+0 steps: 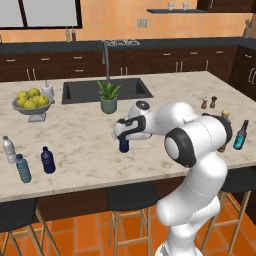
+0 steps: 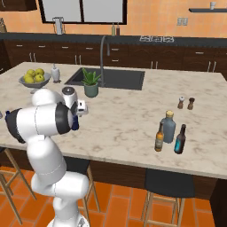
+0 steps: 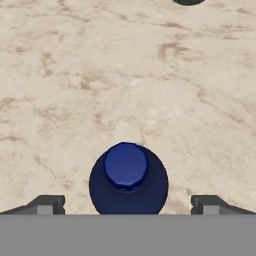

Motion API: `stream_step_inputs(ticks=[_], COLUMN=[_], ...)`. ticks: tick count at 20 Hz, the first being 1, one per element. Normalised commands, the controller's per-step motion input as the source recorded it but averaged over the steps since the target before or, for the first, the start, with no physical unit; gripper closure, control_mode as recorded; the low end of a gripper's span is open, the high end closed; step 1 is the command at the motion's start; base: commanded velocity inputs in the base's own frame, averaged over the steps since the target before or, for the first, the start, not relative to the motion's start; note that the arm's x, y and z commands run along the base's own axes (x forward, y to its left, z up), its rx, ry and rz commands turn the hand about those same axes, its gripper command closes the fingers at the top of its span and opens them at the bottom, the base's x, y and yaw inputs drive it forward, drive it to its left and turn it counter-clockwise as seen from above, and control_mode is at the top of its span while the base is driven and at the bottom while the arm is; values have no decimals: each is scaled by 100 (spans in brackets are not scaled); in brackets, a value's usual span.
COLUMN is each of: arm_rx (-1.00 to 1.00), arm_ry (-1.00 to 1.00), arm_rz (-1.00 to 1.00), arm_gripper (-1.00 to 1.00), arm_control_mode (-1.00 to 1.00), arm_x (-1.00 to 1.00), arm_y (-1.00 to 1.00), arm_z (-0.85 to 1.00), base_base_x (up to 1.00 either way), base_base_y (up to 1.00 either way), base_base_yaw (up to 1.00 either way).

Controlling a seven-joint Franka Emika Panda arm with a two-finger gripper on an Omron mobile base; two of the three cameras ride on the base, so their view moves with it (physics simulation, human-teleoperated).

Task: Move the plastic bottles in the middle to the plastics group, and the glass bottles in the middle to the glass group.

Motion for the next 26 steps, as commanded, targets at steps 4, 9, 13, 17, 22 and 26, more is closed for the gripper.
stream_step_inputs(ticks=[4, 9, 13, 17, 22, 26], arm_rx=[0, 0, 0, 0, 0, 0], arm_ry=[-2, -5, -6, -8, 0, 0], arm_rz=[0, 0, 0, 0, 0, 0], arm_gripper=[-100, -100, -100, -100, 100, 100], arm_control_mode=[-100, -100, -100, -100, -100, -100], arm_x=[0, 0, 0, 0, 0, 0], arm_y=[0, 0, 1, 4, 0, 0], arm_z=[-17, -13, -11, -12, 0, 1], base_base_x=[0, 0, 0, 0, 0, 0], base_base_y=[0, 0, 0, 0, 0, 0], base_base_yaw=[0, 0, 0, 0, 0, 0])
